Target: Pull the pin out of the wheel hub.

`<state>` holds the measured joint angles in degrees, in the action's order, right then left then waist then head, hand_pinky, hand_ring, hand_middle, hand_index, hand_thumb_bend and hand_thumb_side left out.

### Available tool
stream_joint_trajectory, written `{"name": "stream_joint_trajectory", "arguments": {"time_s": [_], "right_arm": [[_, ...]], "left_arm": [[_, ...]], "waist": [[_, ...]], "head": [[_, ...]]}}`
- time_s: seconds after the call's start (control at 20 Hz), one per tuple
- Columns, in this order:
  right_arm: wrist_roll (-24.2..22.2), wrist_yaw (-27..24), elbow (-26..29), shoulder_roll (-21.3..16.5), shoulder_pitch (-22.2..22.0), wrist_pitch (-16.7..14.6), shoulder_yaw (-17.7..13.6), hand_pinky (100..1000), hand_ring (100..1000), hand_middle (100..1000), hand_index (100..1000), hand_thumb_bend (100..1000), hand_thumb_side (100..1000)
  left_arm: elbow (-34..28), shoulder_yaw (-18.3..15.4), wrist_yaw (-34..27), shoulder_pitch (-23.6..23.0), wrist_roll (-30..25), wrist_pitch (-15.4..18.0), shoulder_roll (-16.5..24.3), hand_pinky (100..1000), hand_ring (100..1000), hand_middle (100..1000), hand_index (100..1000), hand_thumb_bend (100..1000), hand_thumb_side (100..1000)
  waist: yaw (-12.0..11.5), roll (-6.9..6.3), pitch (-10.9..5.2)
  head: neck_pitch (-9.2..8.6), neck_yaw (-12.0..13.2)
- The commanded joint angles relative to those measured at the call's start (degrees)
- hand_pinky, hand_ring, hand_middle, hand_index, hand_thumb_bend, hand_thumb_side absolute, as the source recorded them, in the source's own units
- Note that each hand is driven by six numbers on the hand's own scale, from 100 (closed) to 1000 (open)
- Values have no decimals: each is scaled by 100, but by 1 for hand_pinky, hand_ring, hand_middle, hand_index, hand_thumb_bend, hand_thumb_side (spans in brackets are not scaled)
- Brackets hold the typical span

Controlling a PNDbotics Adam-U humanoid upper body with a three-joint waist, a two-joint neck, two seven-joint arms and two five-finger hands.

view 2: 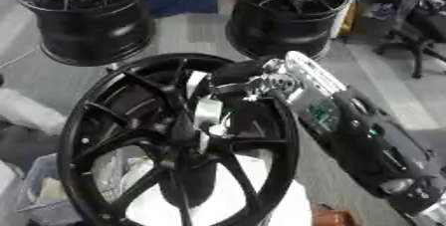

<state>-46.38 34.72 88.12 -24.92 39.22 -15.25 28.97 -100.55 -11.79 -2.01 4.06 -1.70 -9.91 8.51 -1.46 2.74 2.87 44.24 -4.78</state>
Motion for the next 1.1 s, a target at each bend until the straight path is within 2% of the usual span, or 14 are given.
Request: {"name": "stream_joint_trajectory", "arguments": {"time_s": [0.05,0.35,0.7,0.95,1.1], "right_arm": [[-8,103,-71,-54,54,-37,-38,390,354,715,872,100,633],[-2,210,-93,-47,61,-54,-39,381,348,617,875,100,608],[68,377,-55,-56,75,-71,-51,414,381,608,876,100,604],[138,451,-21,-73,84,-62,-66,511,481,631,880,100,607],[172,500,2,-95,73,-49,-77,508,503,633,876,100,599]], "left_arm": [[-89,24,13,59,-17,0,58,524,502,636,756,100,821],[-88,23,13,58,-17,-1,60,524,502,636,756,100,822],[-91,22,9,65,-15,1,62,524,502,636,756,100,821],[-93,22,6,68,-14,2,65,525,502,637,756,100,822],[-92,23,4,71,-15,2,67,525,502,636,756,100,822]], "waist": [[0,-20,-42],[1,-20,-41],[2,-21,-41],[1,-22,-43],[2,-21,-45]], "head": [[-12,-16],[-12,-14],[-12,-11],[-12,-10],[-12,-6]]}}
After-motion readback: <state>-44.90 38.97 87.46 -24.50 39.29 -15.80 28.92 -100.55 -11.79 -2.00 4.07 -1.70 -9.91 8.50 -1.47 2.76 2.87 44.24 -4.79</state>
